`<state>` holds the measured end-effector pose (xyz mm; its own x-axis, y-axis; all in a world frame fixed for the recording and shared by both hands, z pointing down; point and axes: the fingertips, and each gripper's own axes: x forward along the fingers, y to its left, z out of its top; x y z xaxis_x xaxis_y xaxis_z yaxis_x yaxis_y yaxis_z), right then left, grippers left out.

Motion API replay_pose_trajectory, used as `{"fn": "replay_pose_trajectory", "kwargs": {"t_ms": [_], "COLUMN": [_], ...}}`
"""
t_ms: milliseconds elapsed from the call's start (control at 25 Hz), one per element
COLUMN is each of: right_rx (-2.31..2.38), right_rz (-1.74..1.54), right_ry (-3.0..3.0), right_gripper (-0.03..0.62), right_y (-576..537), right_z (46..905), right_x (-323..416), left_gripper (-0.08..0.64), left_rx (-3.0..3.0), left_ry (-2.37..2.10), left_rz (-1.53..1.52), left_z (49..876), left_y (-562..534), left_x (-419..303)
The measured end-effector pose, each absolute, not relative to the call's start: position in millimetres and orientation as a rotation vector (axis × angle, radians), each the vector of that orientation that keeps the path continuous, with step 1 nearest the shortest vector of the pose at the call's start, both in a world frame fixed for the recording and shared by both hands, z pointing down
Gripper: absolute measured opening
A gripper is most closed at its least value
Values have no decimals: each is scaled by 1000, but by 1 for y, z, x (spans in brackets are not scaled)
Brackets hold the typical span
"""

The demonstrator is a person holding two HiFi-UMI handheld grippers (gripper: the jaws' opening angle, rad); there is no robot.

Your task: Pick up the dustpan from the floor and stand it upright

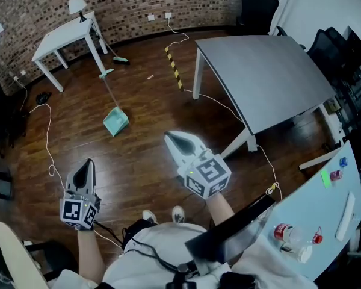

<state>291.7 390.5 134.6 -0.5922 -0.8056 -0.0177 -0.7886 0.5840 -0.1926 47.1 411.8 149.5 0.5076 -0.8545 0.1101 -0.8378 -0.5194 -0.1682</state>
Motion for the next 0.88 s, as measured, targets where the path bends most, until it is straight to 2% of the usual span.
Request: {"fn": "replay_pose_trajectory", "kwargs": {"t_ms": [280, 880], "right_rx": [-1337, -1345], "right_rz": [-123, -79], "right_ry": [2684, 2714], "right_gripper": [-21, -21], "right_y": [416, 422], "right_z": [103, 87], "right_x": [267, 228], "left_gripper": [-3, -3], "left_rx": [-2607, -2597], "left_ry": [1479, 1431], "left_rz": [-261, -163], "left_z": [127, 103], "left_y": [433, 434], "left_x": [27, 3]}}
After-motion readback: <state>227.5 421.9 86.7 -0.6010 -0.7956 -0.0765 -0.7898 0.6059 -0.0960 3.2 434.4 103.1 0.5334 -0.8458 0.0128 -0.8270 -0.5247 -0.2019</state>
